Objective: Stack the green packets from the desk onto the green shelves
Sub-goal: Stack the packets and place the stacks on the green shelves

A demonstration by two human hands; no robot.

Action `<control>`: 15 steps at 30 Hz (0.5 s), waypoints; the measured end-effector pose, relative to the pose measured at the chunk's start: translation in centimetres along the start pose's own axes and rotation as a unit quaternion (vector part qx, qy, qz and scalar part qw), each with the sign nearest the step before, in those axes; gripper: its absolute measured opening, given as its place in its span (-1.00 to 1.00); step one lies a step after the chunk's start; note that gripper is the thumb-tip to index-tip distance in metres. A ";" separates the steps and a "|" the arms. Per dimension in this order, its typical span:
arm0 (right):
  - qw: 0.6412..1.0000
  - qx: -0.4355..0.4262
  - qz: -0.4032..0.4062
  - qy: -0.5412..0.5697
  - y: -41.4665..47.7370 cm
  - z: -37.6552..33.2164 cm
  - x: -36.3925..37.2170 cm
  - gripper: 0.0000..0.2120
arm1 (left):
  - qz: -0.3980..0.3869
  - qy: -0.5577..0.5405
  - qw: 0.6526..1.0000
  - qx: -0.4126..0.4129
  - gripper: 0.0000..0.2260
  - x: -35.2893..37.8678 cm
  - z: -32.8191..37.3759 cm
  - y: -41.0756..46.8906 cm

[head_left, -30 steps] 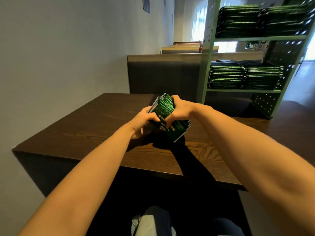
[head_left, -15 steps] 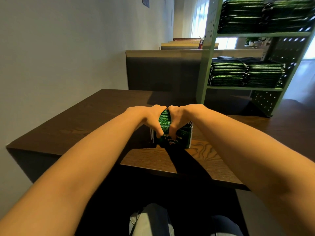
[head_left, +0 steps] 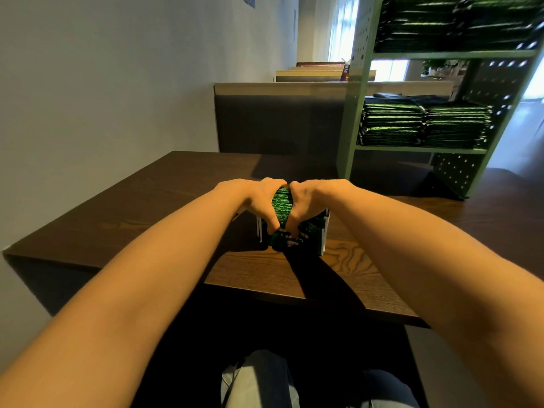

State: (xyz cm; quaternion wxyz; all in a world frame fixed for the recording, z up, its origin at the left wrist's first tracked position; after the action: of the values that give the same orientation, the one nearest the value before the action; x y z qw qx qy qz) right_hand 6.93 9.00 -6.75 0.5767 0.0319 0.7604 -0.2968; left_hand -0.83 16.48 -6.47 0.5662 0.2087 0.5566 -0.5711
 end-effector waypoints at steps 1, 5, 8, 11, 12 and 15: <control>1.000 0.007 0.006 0.011 -0.2 0.2 -0.1 -0.21 | 0.021 -0.023 1.000 -0.002 0.05 -0.3 -0.5 -0.1; 0.991 0.018 0.044 0.128 -0.9 1.4 -1.2 -0.14 | 0.110 -0.218 0.970 -0.001 0.06 -1.3 -2.5 -1.4; 0.966 0.015 0.076 0.246 -1.8 2.6 -2.0 -0.12 | 0.119 -0.421 0.899 -0.014 -0.10 -0.4 -3.8 -2.2; 0.916 -0.014 0.100 0.388 -2.7 3.1 -1.8 -0.25 | 0.084 -0.539 0.838 -0.008 -0.23 1.2 -3.2 -2.8; 0.891 -0.025 0.107 0.440 -2.9 3.1 -1.4 -0.20 | 0.067 -0.571 0.818 0.006 -0.26 1.9 -2.5 -3.2; 0.790 -0.059 0.128 0.596 -3.2 2.4 0.3 -0.14 | 0.034 -0.620 0.782 0.045 -0.38 4.0 -0.5 -4.0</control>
State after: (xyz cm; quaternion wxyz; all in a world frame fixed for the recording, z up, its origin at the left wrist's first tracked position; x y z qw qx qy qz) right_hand 7.69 5.13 -6.06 0.0426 0.2658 0.9582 -0.0968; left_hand -5.65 14.16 -8.47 0.7984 -0.1466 0.0517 -0.5818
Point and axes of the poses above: each hand's wrist, its own y-axis towards the middle knuckle, its own x-axis out of the palm, z = x × y, the point moved 7 cm from there along y, towards the middle knuckle, and after that the axes turned 7 degrees about -z, right-handed, at the moved point
